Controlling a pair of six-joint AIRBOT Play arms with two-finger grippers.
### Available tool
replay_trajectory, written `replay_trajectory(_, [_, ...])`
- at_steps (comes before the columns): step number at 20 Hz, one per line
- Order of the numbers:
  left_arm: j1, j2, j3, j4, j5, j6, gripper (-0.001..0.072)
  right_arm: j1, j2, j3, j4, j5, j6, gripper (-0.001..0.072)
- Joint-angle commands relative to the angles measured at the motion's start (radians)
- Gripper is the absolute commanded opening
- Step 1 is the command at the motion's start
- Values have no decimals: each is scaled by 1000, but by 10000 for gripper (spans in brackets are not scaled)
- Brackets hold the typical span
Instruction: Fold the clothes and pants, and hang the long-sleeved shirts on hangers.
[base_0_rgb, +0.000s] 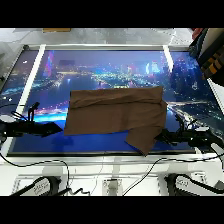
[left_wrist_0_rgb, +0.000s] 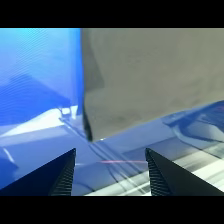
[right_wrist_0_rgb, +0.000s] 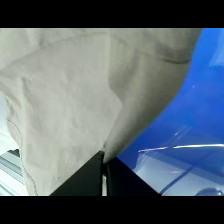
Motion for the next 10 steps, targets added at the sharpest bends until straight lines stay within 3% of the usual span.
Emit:
replay_trajectory(1, [1,-6,-36,5,56,0,492,0,0,0,1,1,0,13])
replay_trajectory(10, [-12,-134,-48,-75,61,-6,483,0,0,0,2,-2,0,13])
